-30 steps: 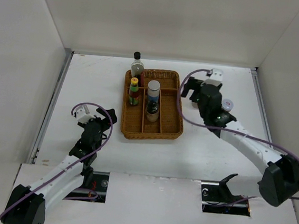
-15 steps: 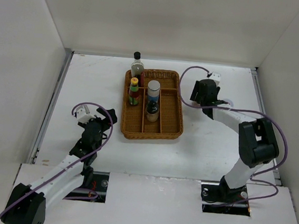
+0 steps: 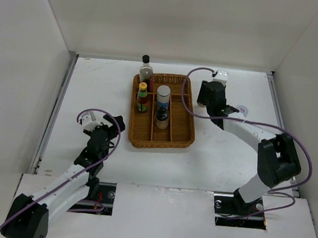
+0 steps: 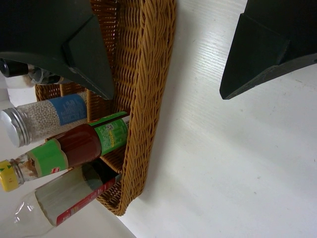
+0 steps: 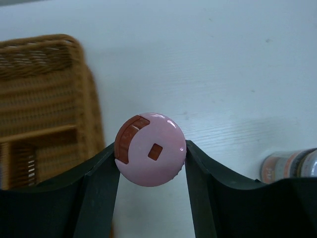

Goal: Organize the condiment bottles

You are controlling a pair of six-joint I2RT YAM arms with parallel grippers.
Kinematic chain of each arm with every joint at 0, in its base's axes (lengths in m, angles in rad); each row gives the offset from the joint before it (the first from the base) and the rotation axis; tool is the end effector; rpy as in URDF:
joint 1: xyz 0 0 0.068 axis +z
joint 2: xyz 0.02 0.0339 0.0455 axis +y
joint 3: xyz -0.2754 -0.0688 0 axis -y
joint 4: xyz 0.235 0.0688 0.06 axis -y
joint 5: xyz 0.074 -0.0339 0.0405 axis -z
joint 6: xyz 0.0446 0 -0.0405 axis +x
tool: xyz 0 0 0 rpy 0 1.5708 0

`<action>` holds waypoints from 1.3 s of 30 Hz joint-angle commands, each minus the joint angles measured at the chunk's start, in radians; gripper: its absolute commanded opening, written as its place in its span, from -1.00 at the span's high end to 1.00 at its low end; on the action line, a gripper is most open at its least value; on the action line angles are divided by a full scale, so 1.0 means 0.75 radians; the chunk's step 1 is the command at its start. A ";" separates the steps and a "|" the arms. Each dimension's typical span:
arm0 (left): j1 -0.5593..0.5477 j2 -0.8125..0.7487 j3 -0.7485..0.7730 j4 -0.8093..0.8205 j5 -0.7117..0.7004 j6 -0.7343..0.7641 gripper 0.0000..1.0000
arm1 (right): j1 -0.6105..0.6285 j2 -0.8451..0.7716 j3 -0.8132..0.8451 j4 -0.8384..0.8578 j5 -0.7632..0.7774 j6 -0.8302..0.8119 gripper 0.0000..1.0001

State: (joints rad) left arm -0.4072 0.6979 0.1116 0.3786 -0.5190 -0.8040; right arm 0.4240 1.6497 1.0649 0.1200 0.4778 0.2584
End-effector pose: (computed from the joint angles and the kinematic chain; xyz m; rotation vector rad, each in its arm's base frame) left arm 0.1449 -0.0384 0.1872 -0.7063 1.6227 -0.4213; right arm 0.3478 0.1345 0.2574 0.1314 1.9761 -0.0450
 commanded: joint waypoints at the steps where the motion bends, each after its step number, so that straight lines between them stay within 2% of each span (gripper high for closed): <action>1: -0.006 0.012 -0.004 0.080 0.001 -0.008 -0.78 | 0.127 -0.150 0.040 0.094 -0.023 -0.009 -0.02; 7: -0.002 0.002 -0.010 0.084 0.003 -0.006 -0.77 | 0.270 -0.091 0.089 0.106 -0.091 0.044 -0.04; 16: -0.002 -0.008 -0.010 0.084 0.005 -0.006 -0.77 | 0.303 0.118 0.135 0.108 -0.091 0.085 -0.08; 19: 0.000 0.004 -0.010 0.084 0.007 -0.006 -0.77 | 0.307 0.146 0.137 0.108 -0.079 0.085 -0.26; 23: 0.000 -0.010 -0.010 0.084 0.005 -0.006 -0.77 | 0.319 0.110 0.131 0.100 -0.060 0.083 -0.61; 27: -0.004 -0.010 -0.012 0.084 0.007 -0.006 -0.77 | 0.319 -0.037 0.086 0.061 -0.038 0.079 -0.70; 30: -0.006 -0.010 -0.010 0.084 0.007 -0.006 -0.77 | 0.272 -0.199 -0.020 0.028 0.029 0.089 -0.71; 33: -0.010 -0.014 -0.010 0.084 0.015 -0.008 -0.77 | 0.158 -0.334 -0.149 0.016 0.095 0.101 -0.73; 35: -0.012 -0.016 -0.010 0.084 0.015 -0.008 -0.77 | 0.050 -0.403 -0.231 -0.017 0.170 0.126 -0.86; 37: -0.012 -0.008 -0.008 0.084 0.017 -0.010 -0.77 | -0.065 -0.422 -0.272 -0.060 0.226 0.146 -1.00; 39: -0.014 -0.006 -0.008 0.084 0.019 -0.010 -0.77 | -0.171 -0.388 -0.279 -0.076 0.230 0.148 -1.00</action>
State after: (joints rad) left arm -0.4122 0.7013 0.1116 0.3874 -0.5152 -0.8040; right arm 0.3664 1.3285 0.8841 0.1165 0.5758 0.3450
